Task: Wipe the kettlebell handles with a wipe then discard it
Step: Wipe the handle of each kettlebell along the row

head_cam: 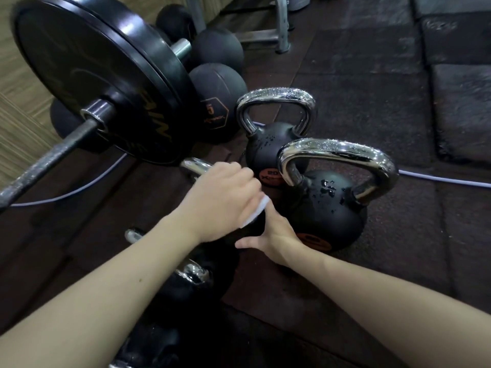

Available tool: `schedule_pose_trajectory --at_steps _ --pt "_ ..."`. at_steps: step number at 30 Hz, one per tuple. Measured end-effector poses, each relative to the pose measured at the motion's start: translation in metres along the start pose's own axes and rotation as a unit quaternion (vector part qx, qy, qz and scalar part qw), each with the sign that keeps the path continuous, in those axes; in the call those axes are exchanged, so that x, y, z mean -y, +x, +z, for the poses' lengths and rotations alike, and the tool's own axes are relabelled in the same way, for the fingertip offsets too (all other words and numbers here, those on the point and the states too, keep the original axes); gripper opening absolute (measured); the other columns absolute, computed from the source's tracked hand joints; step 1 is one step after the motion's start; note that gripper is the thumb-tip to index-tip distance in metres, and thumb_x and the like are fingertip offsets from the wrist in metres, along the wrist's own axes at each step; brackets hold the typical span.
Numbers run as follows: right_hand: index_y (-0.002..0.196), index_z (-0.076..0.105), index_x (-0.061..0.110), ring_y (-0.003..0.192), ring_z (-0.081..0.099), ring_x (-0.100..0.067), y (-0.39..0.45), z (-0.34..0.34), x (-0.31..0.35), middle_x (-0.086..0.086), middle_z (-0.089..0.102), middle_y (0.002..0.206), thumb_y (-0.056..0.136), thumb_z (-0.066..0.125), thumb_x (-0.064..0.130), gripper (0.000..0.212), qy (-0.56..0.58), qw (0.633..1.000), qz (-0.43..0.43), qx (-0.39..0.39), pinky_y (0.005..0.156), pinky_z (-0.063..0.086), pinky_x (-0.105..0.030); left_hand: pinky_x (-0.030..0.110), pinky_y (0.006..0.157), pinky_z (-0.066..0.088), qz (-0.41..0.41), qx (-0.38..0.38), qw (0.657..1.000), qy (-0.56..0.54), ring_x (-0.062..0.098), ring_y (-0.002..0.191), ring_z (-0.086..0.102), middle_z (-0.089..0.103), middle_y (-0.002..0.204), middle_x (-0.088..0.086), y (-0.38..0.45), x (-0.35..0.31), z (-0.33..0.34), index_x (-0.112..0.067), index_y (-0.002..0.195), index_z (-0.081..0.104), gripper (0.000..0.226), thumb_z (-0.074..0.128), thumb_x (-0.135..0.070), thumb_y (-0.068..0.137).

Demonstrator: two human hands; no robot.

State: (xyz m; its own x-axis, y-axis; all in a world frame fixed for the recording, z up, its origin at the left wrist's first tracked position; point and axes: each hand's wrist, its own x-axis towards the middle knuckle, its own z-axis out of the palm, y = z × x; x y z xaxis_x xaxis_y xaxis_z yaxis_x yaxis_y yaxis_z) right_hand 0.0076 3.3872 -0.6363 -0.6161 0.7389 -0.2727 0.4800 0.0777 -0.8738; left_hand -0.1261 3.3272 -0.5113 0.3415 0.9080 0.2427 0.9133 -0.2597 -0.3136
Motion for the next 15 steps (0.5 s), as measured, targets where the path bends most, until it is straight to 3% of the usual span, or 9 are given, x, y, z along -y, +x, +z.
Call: schedule_pose_trajectory --at_steps 3,6,8,10,11,12,13,15 --pt "0.156 0.025 0.040 0.141 0.046 -0.016 -0.002 0.000 0.002 0.007 0.051 0.152 0.058 0.101 0.030 0.125 0.014 1.000 0.004 0.003 0.117 0.037 -0.032 0.044 0.055 0.044 -0.096 -0.023 0.995 -0.011 0.035 0.061 0.053 0.055 0.069 0.015 -0.003 0.029 0.007 -0.011 0.071 0.055 0.024 0.048 -0.015 0.094" --pt "0.157 0.023 0.042 0.142 0.045 -0.015 -0.003 0.000 0.002 0.007 0.051 0.152 0.057 0.101 0.029 0.128 0.015 1.000 0.008 0.005 0.118 0.035 -0.029 0.048 0.056 0.047 -0.244 -0.011 0.967 -0.067 0.043 0.067 0.058 0.057 0.077 0.023 -0.015 0.053 0.027 -0.001 0.079 0.057 0.004 0.057 -0.001 0.083" --pt "0.157 0.022 0.042 0.141 0.045 -0.015 -0.004 -0.002 0.002 0.006 0.052 0.152 0.057 0.101 0.028 0.128 0.016 1.000 0.011 0.007 0.116 0.034 -0.026 0.044 0.065 0.048 -0.400 0.014 0.898 -0.182 0.040 0.076 0.060 0.062 0.082 0.015 -0.012 0.073 0.040 -0.005 0.082 0.058 0.007 0.057 -0.005 0.089" --pt "0.157 0.022 0.043 0.141 0.046 -0.016 -0.004 -0.002 0.003 0.006 0.051 0.151 0.057 0.101 0.028 0.128 0.018 1.000 0.013 0.009 0.118 0.036 -0.029 0.033 0.063 0.045 -0.552 0.044 0.773 -0.309 0.031 0.078 0.060 0.066 0.087 0.009 -0.005 0.093 0.049 -0.005 0.093 0.063 0.013 0.054 -0.013 0.097" --pt "0.157 0.022 0.043 0.141 0.046 -0.016 -0.004 -0.003 0.003 0.006 0.051 0.151 0.057 0.101 0.028 0.128 0.019 1.000 0.015 0.011 0.119 0.036 -0.031 0.031 0.060 0.043 -0.594 0.053 0.731 -0.333 0.030 0.080 0.061 0.067 0.090 0.009 -0.002 0.096 0.051 -0.002 0.100 0.064 0.017 0.051 -0.014 0.099" --pt "0.157 0.022 0.043 0.141 0.046 -0.016 -0.004 -0.002 0.003 0.006 0.051 0.151 0.057 0.101 0.029 0.128 0.019 1.000 0.015 0.012 0.119 0.036 -0.031 0.033 0.062 0.045 -0.596 0.064 0.730 -0.328 0.033 0.084 0.062 0.066 0.092 0.012 0.000 0.096 0.049 0.000 0.104 0.063 0.018 0.049 -0.011 0.099" --pt "0.157 0.022 0.043 0.141 0.046 -0.017 -0.004 -0.003 0.003 0.005 0.052 0.151 0.057 0.101 0.029 0.128 0.019 1.000 0.014 0.012 0.119 0.036 -0.031 0.036 0.068 0.049 -0.553 0.087 0.783 -0.272 0.038 0.088 0.063 0.066 0.095 0.016 0.003 0.090 0.044 0.002 0.103 0.061 0.015 0.050 -0.008 0.098" --pt "0.157 0.023 0.042 0.141 0.047 -0.017 -0.004 -0.003 0.003 0.005 0.053 0.150 0.057 0.101 0.029 0.128 0.019 1.000 0.011 0.011 0.118 0.036 -0.030 0.045 0.073 0.052 -0.390 0.127 0.908 -0.091 0.045 0.089 0.066 0.068 0.095 0.021 0.010 0.065 0.017 0.000 0.094 0.061 0.007 0.058 -0.005 0.091"
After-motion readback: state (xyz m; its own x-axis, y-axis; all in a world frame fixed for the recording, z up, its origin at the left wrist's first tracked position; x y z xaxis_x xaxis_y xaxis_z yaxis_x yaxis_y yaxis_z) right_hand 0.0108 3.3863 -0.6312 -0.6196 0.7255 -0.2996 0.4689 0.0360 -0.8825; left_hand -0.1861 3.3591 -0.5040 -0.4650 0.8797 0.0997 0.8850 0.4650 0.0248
